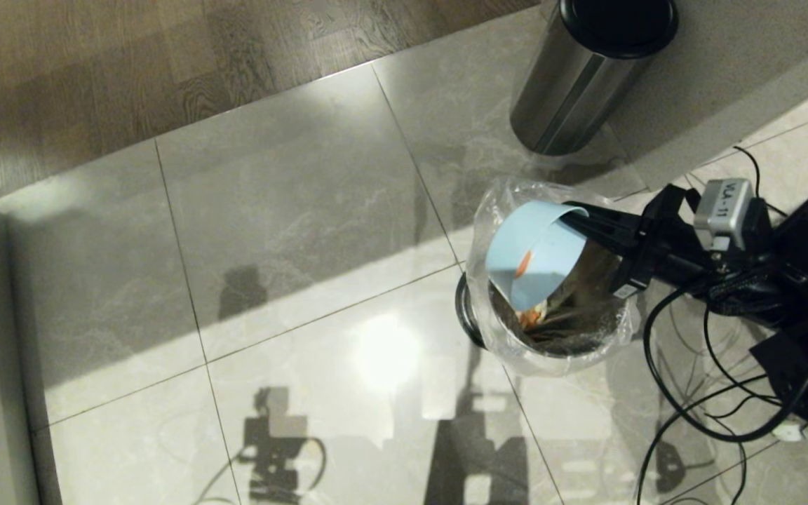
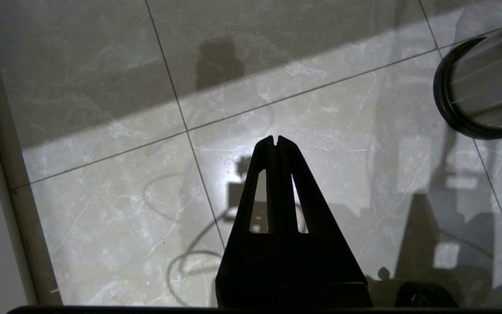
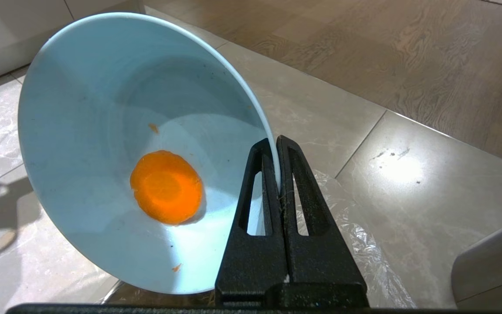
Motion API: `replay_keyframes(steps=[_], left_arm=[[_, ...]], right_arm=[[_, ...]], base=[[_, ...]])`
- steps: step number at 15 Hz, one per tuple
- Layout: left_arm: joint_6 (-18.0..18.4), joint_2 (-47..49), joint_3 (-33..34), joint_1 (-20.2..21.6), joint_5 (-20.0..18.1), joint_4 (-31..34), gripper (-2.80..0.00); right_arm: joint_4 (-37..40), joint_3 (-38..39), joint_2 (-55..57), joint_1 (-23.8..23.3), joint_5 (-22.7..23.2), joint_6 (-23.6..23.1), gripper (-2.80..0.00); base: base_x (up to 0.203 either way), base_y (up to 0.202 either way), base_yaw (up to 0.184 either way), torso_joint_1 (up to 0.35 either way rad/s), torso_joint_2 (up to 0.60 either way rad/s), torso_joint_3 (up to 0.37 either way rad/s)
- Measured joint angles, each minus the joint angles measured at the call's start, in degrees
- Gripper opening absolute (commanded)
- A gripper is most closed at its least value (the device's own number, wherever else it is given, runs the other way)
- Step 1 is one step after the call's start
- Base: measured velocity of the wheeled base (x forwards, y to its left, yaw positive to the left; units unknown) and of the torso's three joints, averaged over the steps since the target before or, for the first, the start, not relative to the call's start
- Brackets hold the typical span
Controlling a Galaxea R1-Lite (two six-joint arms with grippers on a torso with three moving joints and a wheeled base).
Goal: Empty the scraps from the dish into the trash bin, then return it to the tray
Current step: Pour the leftover food from the bowl into the trash can
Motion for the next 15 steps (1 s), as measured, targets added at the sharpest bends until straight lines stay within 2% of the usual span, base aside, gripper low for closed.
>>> replay_keyframes(steps=[7,15], left_arm=[[0.0,0.0,0.0,0.0,0.1,0.0,-2.8],[0.0,0.0,0.0,0.0,0.1,0.0,-2.8]], right_arm=[[0.0,-0.2,0.9,0.0,0.0,-0.1,-2.8],[0.0,0.1,1.0,-0.1,-0.1,-0.1,-2.8]], base=[[0.0,0.0,0.0,0.0,0.0,0.005],[0.0,0.0,0.0,0.002,0.0,0.175]])
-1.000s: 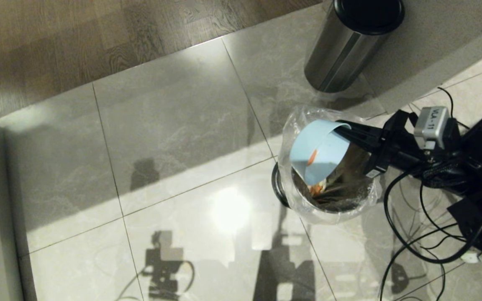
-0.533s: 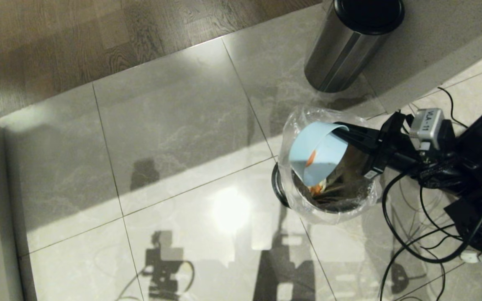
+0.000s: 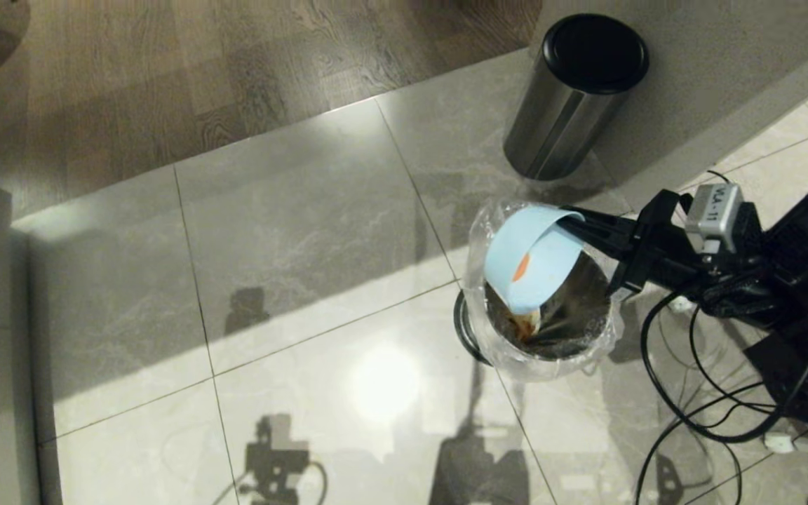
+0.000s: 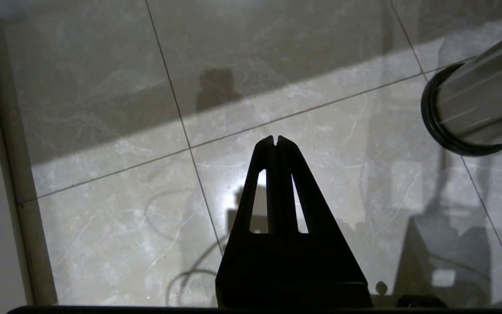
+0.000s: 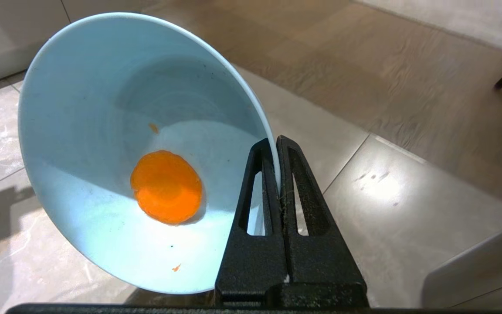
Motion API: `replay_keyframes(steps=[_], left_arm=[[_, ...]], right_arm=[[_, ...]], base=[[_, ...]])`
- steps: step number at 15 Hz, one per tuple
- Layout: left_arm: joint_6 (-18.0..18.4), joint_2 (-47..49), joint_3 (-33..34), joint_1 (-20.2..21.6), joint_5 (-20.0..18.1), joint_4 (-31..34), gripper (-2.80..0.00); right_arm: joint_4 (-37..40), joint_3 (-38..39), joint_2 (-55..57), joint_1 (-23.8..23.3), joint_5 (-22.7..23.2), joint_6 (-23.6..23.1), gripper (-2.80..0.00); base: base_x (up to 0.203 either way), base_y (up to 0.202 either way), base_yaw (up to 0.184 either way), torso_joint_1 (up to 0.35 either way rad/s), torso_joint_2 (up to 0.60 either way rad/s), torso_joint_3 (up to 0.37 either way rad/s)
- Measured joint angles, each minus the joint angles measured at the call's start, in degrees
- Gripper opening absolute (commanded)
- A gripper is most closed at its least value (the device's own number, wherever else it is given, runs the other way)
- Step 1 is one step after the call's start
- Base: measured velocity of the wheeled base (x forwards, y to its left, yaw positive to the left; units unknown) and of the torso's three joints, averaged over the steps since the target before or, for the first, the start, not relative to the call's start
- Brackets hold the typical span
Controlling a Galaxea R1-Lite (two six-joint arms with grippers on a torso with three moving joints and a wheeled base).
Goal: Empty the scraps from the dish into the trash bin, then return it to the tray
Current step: Pour the leftover food from the bowl into the trash can
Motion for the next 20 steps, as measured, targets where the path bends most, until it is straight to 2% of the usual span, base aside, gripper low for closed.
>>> replay_keyframes(steps=[5,9,13,17,18,20], left_arm=[[0.1,0.0,0.0,0.0,0.0,0.0,-2.8],[0.1,0.0,0.0,0.0,0.0,0.0,-2.8],[0.0,0.0,0.0,0.0,0.0,0.0,-2.8],[0.1,0.0,0.0,0.0,0.0,0.0,-2.8],[0.1,0.0,0.0,0.0,0.0,0.0,-2.8],[0.0,0.0,0.0,0.0,0.0,0.0,-2.8]], right_arm=[[0.0,0.1,0.1,0.0,0.0,-0.1,-2.8],[0.0,0.6,0.2,-0.3,0.0,-0.3,-2.8],[0.0,-0.7,1.4,-3.3,-0.1,-2.5,-2.8],[0.0,-12.3,3.6,-6.7,1.6,-5.4,-2.8],[0.0,-16.0,4.1,-7.0,3.3,-5.7,-2.8],[0.0,-21.1,4.7,-7.4,9.5,-6.6,-2.8]], base=[[0.0,0.0,0.0,0.003,0.0,0.206],[0.0,0.0,0.0,0.0,0.0,0.06],[0.0,0.0,0.0,0.0,0.0,0.0],[0.0,0.0,0.0,0.0,0.0,0.0],[0.0,0.0,0.0,0.0,0.0,0.0],[0.0,0.0,0.0,0.0,0.0,0.0]])
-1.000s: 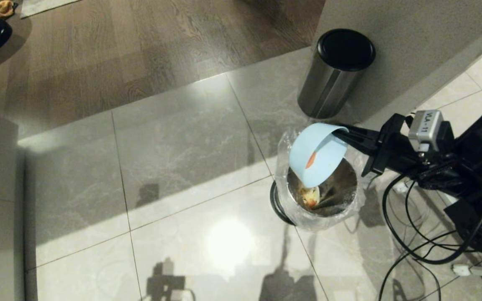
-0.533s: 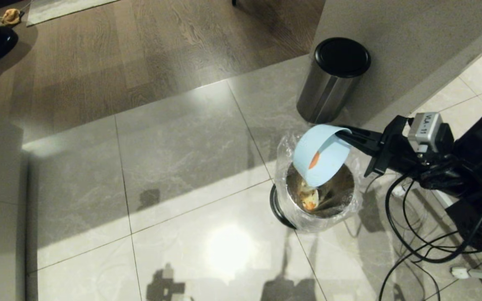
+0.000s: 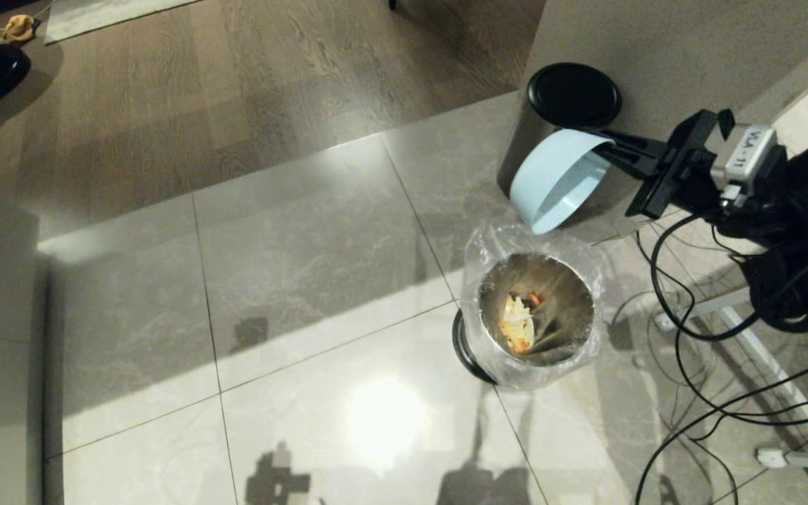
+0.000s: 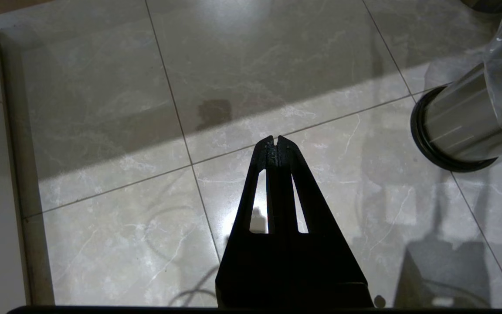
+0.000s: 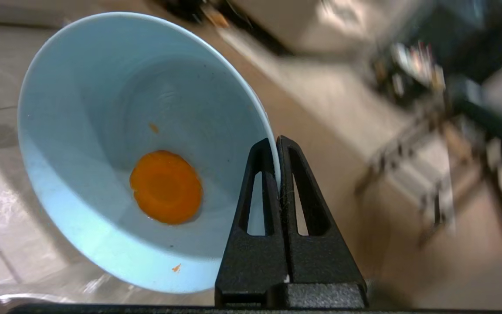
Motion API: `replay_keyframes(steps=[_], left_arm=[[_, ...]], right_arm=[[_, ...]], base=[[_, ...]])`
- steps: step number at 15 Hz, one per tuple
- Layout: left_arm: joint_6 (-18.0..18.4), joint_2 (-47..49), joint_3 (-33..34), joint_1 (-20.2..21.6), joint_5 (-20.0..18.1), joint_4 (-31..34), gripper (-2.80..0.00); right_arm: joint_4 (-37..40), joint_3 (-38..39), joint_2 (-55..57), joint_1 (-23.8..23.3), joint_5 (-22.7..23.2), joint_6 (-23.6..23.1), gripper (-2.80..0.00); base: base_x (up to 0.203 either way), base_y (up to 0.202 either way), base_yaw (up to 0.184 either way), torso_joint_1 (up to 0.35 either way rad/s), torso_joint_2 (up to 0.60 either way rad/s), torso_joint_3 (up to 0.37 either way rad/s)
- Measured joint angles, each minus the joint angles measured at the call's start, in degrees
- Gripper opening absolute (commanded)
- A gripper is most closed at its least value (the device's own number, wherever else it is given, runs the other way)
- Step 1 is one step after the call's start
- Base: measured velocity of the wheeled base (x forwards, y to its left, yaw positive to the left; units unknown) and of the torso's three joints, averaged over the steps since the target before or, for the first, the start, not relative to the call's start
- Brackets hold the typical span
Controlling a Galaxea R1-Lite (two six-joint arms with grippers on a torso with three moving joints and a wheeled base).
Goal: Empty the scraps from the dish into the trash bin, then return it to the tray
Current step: Pour the leftover food from the bowl into the trash can
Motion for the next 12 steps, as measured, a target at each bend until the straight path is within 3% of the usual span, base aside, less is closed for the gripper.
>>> replay_keyframes(steps=[3,5,12], left_arm=[[0.0,0.0,0.0,0.0,0.0,0.0,-2.8],[0.0,0.0,0.0,0.0,0.0,0.0,-2.8],[0.0,0.0,0.0,0.0,0.0,0.0,-2.8]], right_arm=[[0.0,-1.5,-1.6,-0.1,7.8,-0.5,-2.8],[0.0,-0.3,-4.3,0.3,10.6,-0.6,-2.8],[0.0,-1.0,-15.5,0.3,10.5,7.2,-2.8]], base=[[0.0,0.0,0.0,0.0,0.0,0.0],[0.0,0.0,0.0,0.0,0.0,0.0],[0.0,0.0,0.0,0.0,0.0,0.0]])
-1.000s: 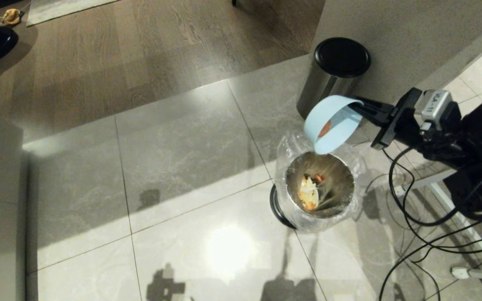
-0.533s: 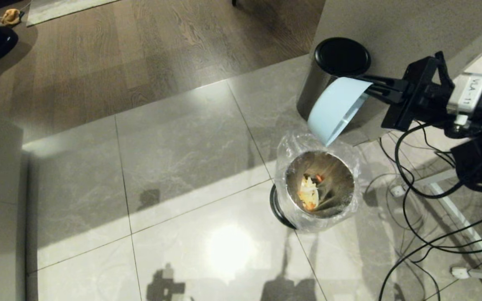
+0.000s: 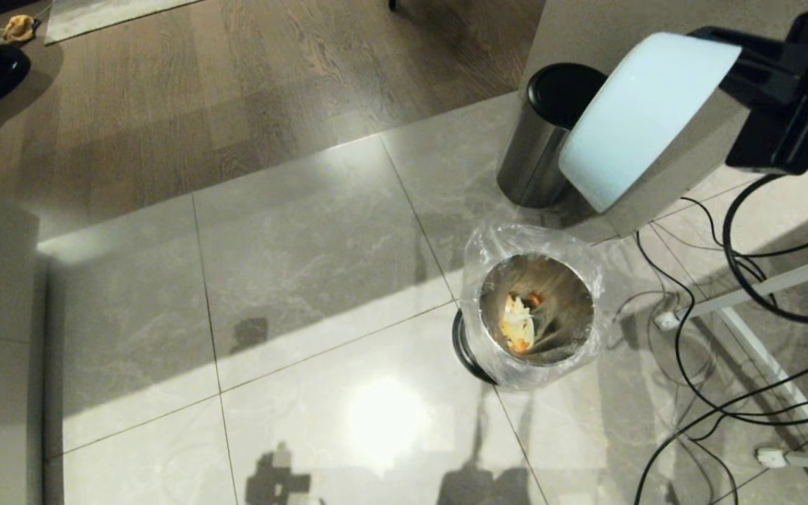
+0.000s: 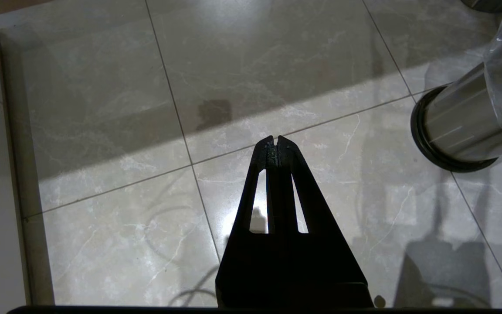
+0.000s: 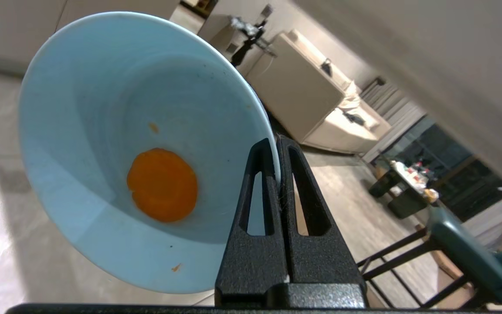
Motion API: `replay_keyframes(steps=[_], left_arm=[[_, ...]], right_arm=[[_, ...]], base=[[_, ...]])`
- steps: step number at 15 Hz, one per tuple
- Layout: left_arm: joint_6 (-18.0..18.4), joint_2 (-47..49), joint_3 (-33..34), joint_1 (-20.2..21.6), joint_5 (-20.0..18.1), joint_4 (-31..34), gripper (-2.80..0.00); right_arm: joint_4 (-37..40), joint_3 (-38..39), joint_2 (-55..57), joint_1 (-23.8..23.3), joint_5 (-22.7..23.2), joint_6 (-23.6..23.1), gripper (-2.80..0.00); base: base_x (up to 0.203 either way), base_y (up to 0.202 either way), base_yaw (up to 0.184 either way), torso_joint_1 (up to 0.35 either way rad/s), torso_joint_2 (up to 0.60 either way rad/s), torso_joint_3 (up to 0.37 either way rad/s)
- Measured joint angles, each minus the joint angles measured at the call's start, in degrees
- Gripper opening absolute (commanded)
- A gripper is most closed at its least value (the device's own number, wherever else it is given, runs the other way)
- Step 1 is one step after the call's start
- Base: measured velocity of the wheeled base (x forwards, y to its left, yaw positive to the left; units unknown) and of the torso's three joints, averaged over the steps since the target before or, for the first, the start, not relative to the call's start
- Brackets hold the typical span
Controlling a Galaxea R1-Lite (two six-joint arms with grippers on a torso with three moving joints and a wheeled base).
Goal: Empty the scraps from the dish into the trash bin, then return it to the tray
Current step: Pour the leftover food from the bowl into the trash can, then put the bowl back to the table
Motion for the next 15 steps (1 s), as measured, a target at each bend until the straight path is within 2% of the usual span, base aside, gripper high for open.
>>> replay_keyframes(steps=[3,6,9,15], left_arm=[[0.0,0.0,0.0,0.0,0.0,0.0,-2.8],[0.0,0.0,0.0,0.0,0.0,0.0,-2.8],[0.0,0.0,0.0,0.0,0.0,0.0,-2.8],[0.0,0.0,0.0,0.0,0.0,0.0,-2.8]], right_arm=[[0.0,-0.8,-1.0,-2.1,-0.9,2.5,-2.8],[-0.1,-7.6,-0.4,-3.9,-1.8,7.1,-2.8],[0.0,-11.5,1.1,-5.7,-2.5,9.9,-2.8],[0.0,-9.2,1.8,-6.4,-2.6,10.3,-2.8]], base=[[0.0,0.0,0.0,0.0,0.0,0.0],[0.0,0.0,0.0,0.0,0.0,0.0],[0.0,0.0,0.0,0.0,0.0,0.0],[0.0,0.0,0.0,0.0,0.0,0.0]])
